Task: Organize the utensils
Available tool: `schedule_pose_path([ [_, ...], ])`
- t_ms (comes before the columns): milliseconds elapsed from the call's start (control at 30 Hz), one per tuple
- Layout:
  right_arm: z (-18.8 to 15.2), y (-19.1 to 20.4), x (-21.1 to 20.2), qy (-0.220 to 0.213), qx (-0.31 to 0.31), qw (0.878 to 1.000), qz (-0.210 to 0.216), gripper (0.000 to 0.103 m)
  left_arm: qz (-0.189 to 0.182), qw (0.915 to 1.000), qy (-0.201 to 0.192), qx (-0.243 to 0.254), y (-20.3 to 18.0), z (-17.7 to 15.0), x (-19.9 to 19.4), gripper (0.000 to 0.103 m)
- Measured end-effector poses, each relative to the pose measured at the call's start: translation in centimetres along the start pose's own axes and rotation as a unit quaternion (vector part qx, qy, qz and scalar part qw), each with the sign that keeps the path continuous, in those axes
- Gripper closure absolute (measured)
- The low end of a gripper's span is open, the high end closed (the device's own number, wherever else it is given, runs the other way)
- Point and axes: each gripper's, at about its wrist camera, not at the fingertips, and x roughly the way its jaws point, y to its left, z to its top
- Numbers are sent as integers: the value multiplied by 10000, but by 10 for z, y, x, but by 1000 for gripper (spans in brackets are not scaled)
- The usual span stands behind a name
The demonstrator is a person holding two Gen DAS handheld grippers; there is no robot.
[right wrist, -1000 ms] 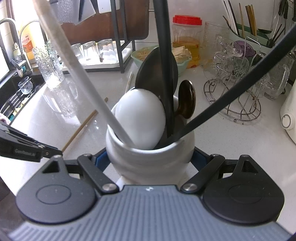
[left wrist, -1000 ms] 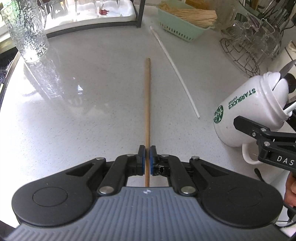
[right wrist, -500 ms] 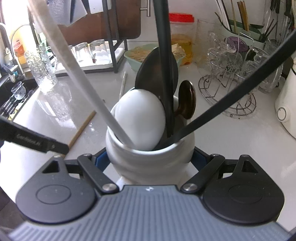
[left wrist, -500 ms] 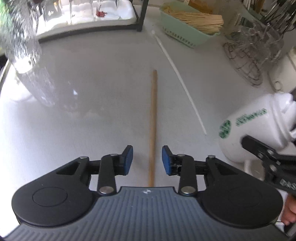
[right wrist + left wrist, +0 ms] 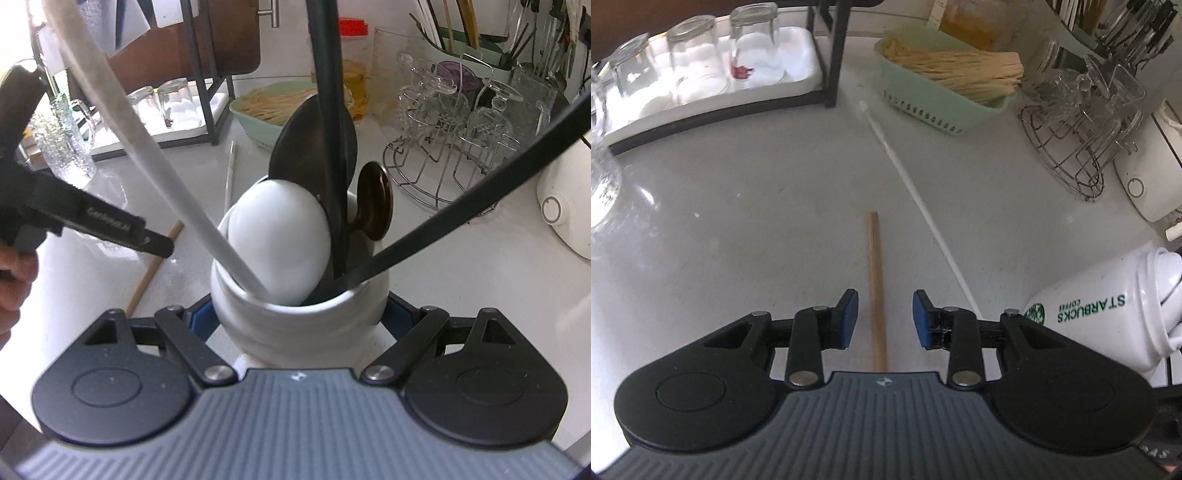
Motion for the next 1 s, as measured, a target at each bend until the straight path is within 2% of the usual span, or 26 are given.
schedule_pose_path([
  [167, -1, 0, -1, -22, -9, 10000, 0, 12, 217, 9995, -20, 246, -6, 8, 10, 70],
  [333, -1, 0, -1, -23, -43, 10000, 26, 12, 353, 9990, 13, 289, -11, 17, 17, 86],
  [533, -3, -1, -2, -76, -77, 9999, 57, 12, 657, 9971, 126, 349, -20, 24, 22, 90],
  [600, -5, -1, -2, -115, -97, 9999, 72, 12, 735, 9964, 175, 371, -23, 23, 22, 95],
  [833, -8, -4, -5, -211, -249, 9992, 213, 12, 1022, 9940, 24, 381, -38, 16, 17, 96],
  [1000, -9, -6, -5, -255, -358, 9985, 332, 12, 1076, 9935, -256, 275, -51, 13, -8, 96],
])
